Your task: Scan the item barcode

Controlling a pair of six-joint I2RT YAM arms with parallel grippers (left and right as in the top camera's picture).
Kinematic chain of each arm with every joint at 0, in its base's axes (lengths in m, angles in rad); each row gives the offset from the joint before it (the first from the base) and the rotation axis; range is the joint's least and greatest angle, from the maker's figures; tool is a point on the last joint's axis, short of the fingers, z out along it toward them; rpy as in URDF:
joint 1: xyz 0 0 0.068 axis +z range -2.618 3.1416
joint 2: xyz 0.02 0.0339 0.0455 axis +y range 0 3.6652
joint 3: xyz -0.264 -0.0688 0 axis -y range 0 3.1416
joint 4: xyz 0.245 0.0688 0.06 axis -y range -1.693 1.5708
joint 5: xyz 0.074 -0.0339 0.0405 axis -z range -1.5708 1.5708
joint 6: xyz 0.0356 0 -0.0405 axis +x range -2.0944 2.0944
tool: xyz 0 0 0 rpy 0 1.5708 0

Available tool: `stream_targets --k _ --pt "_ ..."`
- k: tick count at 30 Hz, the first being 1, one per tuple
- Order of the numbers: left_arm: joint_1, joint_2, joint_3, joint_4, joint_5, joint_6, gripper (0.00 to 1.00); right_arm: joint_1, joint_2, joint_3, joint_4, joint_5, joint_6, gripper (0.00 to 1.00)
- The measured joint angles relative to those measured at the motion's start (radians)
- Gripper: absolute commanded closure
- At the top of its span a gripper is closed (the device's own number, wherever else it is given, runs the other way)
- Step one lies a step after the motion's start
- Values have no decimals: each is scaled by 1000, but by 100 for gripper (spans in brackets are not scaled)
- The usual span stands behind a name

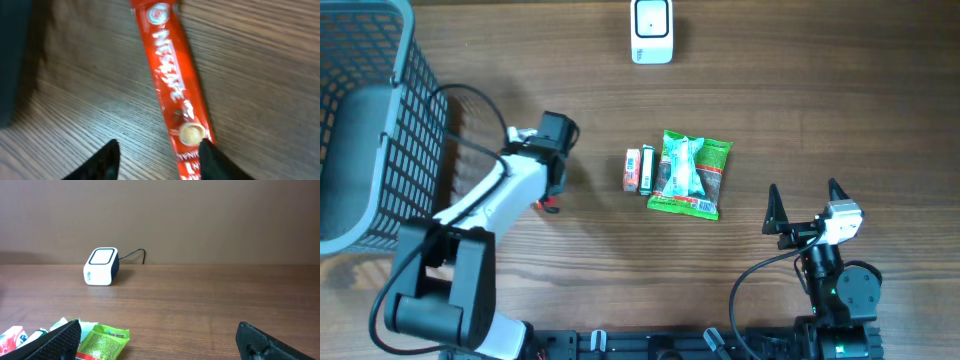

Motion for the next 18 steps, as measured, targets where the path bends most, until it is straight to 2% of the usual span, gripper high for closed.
stream_targets --k 1,3,5,10,14,15,17,18 --pt "18 0 2 6 25 -13 49 0 0 0 0 0 0 0" --pt "75 0 6 40 103 -44 40 0 0 0 0 0 0 0" --pt "128 0 11 69 190 -66 39 0 0 0 0 0 0 0" --pt "177 0 11 120 288 -87 40 0 0 0 0 0 0 0" --pt "182 8 6 178 312 -92 47 0 0 0 0 0 0 0" --pt "182 18 -4 200 313 -92 53 0 0 0 0 0 0 0" --pt "180 50 -28 213 306 -94 96 0 0 0 0 0 0 0" --pt "180 51 -29 219 307 -98 96 0 0 0 0 0 0 0"
